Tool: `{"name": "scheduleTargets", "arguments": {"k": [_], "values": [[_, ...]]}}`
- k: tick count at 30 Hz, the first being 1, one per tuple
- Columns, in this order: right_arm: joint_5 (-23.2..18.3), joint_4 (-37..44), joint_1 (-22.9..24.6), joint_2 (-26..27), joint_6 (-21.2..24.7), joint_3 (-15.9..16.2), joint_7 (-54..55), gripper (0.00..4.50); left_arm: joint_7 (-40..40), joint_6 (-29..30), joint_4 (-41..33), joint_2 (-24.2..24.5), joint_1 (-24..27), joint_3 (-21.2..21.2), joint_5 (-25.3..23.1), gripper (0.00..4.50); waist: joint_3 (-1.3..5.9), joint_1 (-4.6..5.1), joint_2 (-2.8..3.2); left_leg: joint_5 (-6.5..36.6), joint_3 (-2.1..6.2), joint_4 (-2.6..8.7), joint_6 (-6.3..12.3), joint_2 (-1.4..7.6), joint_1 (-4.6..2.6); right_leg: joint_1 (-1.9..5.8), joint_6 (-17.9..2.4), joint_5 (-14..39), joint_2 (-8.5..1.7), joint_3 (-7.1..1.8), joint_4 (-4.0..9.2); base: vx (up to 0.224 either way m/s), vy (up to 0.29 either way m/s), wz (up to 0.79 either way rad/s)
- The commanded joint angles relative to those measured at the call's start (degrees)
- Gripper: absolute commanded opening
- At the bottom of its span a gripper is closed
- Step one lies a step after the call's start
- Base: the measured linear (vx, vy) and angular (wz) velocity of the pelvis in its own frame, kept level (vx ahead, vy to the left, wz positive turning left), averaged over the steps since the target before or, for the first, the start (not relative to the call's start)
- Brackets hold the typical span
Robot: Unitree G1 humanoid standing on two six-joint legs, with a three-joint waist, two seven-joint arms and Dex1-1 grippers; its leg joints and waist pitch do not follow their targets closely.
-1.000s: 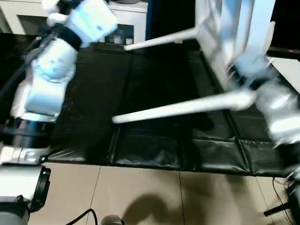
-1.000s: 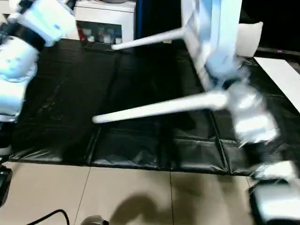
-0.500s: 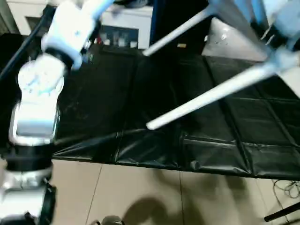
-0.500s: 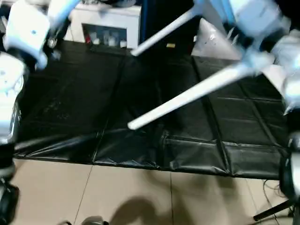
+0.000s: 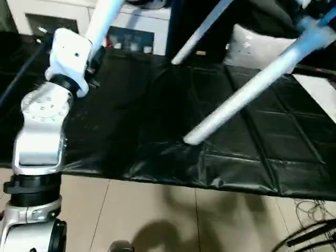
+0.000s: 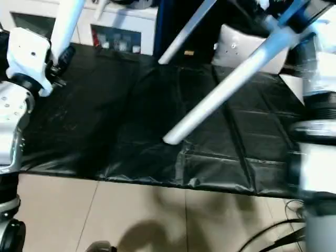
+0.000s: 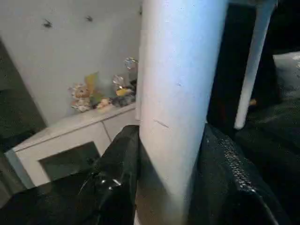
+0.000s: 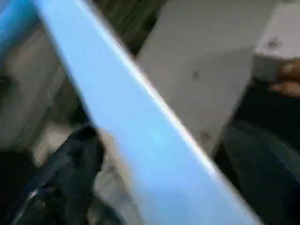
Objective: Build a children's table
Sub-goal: Flip table
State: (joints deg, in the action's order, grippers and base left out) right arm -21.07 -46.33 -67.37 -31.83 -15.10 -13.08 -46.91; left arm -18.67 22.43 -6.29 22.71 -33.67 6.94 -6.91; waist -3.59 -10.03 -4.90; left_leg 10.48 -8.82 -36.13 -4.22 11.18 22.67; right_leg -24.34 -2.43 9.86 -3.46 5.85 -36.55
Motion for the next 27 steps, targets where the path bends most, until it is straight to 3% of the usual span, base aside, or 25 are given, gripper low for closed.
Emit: {"name": "scheduleTargets", "arguments": {"k": [1,2,4,5,7,8,9,11,13,14,15,16,18,19,20,21,22,23,24,25,27], "values": [[-9.90,5.69,-3.20,-0.74,-1.03,-7.13,1.44,4.50,-0.94,0.14,2.18,-0.63,0.98,-1.29,0.75,1.56,4.65,0.20,0.78,10.42,0.26,4.00,1.94,2.14,-1.35,2.95,-10.08,8.51,-4.41,-3.19,3.73,0.000,0.000,0.00],[-10.68,8.39,-0.71,0.36,0.16,-6.63,1.23,4.50,-1.08,-1.70,3.00,-0.52,1.58,-0.94,1.17,1.54,5.17,0.06,0.92,4.69,0.30,3.47,2.82,2.07,-0.45,3.60,-11.16,1.36,-4.44,-3.24,2.73,0.000,0.000,0.00],[-11.29,10.90,1.69,1.38,1.26,-6.02,1.18,4.50,-1.29,-2.93,3.59,-0.32,2.06,-0.75,1.36,1.52,5.20,-0.04,0.73,0.49,0.12,3.21,4.27,1.88,-0.20,3.61,-11.61,-4.60,-4.24,-3.34,1.98,0.000,0.000,0.00],[-12.38,15.21,5.72,3.76,2.56,-5.43,1.96,4.50,-1.59,-4.48,4.32,0.05,2.97,-0.53,1.68,1.52,5.17,0.03,0.83,0.08,0.16,3.15,4.64,1.71,-0.05,3.72,-11.61,-5.15,-4.20,-3.32,2.01,0.000,0.000,0.00],[-13.34,20.08,10.10,6.40,3.52,-4.36,3.80,4.50,-1.81,-5.33,4.83,0.24,3.63,-0.57,1.95,1.52,5.08,0.07,1.15,1.46,0.10,3.35,4.25,2.03,-0.59,3.48,-11.33,-4.02,-4.28,-3.32,2.29,0.000,0.000,0.00],[-13.59,24.87,14.18,8.26,4.35,-2.61,4.61,4.50,-1.94,-5.78,5.18,0.35,4.04,-0.61,2.12,1.52,4.52,0.03,2.19,5.99,0.12,4.06,2.65,2.17,-0.94,3.45,-9.69,1.55,-4.50,-3.39,3.28,0.000,0.000,0.00],[-13.55,26.49,15.48,8.99,4.74,-2.22,4.63,4.50,-1.98,-5.93,5.33,0.42,4.16,-0.62,2.17,1.52,4.55,0.19,1.81,7.09,0.14,4.20,1.92,2.18,-1.10,3.58,-8.90,2.84,-4.53,-3.41,3.49,0.000,0.000,0.00],[-13.58,29.69,17.49,10.63,5.75,-2.17,5.26,4.50,-2.38,-6.35,5.56,0.66,4.46,-0.81,2.28,1.52,3.94,0.56,2.31,12.33,0.31,5.05,-0.08,2.26,-1.63,3.50,-7.75,9.89,-4.57,-3.23,4.32,0.000,0.000,0.00],[-11.42,32.35,18.38,10.04,5.34,-1.23,5.74,4.50,-2.95,-7.22,5.98,0.80,4.60,-1.39,2.35,1.52,2.87,1.39,2.72,24.37,0.54,5.70,-2.12,1.93,-3.29,3.16,-3.85,28.65,-4.92,-2.58,6.85,0.000,0.000,0.00],[-10.23,33.42,18.67,9.65,5.30,-0.99,6.36,4.50,-3.12,-7.77,6.21,0.78,4.65,-1.53,2.44,1.52,3.14,1.47,2.21,23.60,0.68,5.57,-1.97,1.57,-3.34,3.67,-1.86,32.45,-5.32,-2.47,7.37,0.000,0.000,0.00],[-10.23,33.42,18.67,9.65,5.30,-0.99,6.36,4.50,-3.12,-7.77,6.21,0.78,4.65,-1.53,2.44,1.52,3.31,1.50,2.14,22.05,0.63,5.59,-1.71,1.49,-3.12,3.82,-1.38,32.49,-5.37,-2.60,7.31,0.000,0.000,0.00],[-9.26,33.68,18.69,9.12,5.38,-0.76,6.46,4.50,-3.17,-8.11,6.31,0.80,4.70,-1.63,2.40,1.52,3.42,1.47,2.54,20.67,0.66,5.62,-1.44,1.49,-3.01,3.84,-1.31,31.99,-5.47,-2.75,7.25,0.000,0.000,0.00],[0.37,31.65,17.60,4.20,4.10,2.28,6.46,4.50,-3.46,-8.40,6.30,0.95,4.86,-1.76,2.31,1.52,3.51,1.59,2.44,17.15,0.40,5.58,-0.28,1.35,-2.50,3.89,-1.39,29.23,-5.12,-2.93,6.99,0.000,0.000,0.00],[1.71,31.43,17.50,3.58,3.89,2.73,6.27,4.50,-3.49,-8.43,6.25,0.97,4.92,-1.75,2.31,1.52,3.51,1.66,2.17,16.74,0.40,5.48,-0.17,1.39,-2.37,3.80,-1.26,29.44,-5.07,-2.88,6.84,0.000,0.000,0.00],[5.43,30.48,17.19,2.07,2.90,4.17,5.89,4.50,-3.63,-8.45,5.97,1.07,5.16,-1.76,2.32,1.52,3.45,1.59,2.44,16.04,0.17,5.23,0.61,1.17,-2.58,3.46,-1.03,30.81,-5.04,-3.02,6.99,0.000,0.000,0.00],[8.03,29.11,16.46,1.29,1.75,5.07,6.32,4.50,-3.69,-8.35,5.60,1.09,5.42,-1.70,2.38,1.52,3.49,1.64,2.27,15.97,0.15,5.14,0.72,1.19,-2.55,3.35,-1.09,31.40,-5.08,-3.00,7.01,0.000,0.000,0.00],[8.62,28.80,16.29,1.11,1.49,5.27,6.41,4.50,-3.70,-8.33,5.52,1.10,5.47,-1.69,2.39,1.52,3.62,1.53,2.41,15.19,0.23,5.21,0.62,1.26,-2.33,3.49,-1.29,31.03,-5.11,-2.95,6.90,0.000,0.000,0.00],[10.57,27.77,15.73,0.53,0.63,5.98,7.00,4.50,-3.78,-8.32,5.27,1.09,5.67,-1.61,2.42,1.52,3.73,1.62,2.65,15.57,0.26,5.23,0.55,1.40,-2.56,3.24,-2.05,29.44,-4.98,-2.98,6.81,0.000,0.000,0.00],[11.97,26.82,15.05,0.17,-0.08,6.67,7.26,4.50,-3.85,-8.31,4.93,1.05,5.95,-1.55,2.46,1.52,3.70,1.72,2.07,15.46,0.20,5.31,0.72,1.41,-2.40,3.38,-2.03,28.58,-4.85,-2.96,6.80,0.000,0.000,0.00],[13.45,25.78,14.07,0.02,-1.51,7.61,7.59,4.50,-3.88,-8.34,4.55,1.04,6.34,-1.47,2.49,1.52,3.73,1.66,2.26,15.61,0.38,5.38,0.60,1.55,-2.38,3.41,-2.35,27.76,-4.93,-2.97,6.49,0.000,0.000,0.00],[16.36,23.99,12.46,-0.06,-5.53,9.17,8.41,4.50,-3.85,-8.35,3.99,1.02,6.93,-1.41,2.56,1.50,3.90,1.86,1.64,16.28,0.30,5.41,0.65,1.73,-2.51,3.24,-3.57,25.15,-4.81,-3.03,6.06,0.000,0.000,0.00]]}}
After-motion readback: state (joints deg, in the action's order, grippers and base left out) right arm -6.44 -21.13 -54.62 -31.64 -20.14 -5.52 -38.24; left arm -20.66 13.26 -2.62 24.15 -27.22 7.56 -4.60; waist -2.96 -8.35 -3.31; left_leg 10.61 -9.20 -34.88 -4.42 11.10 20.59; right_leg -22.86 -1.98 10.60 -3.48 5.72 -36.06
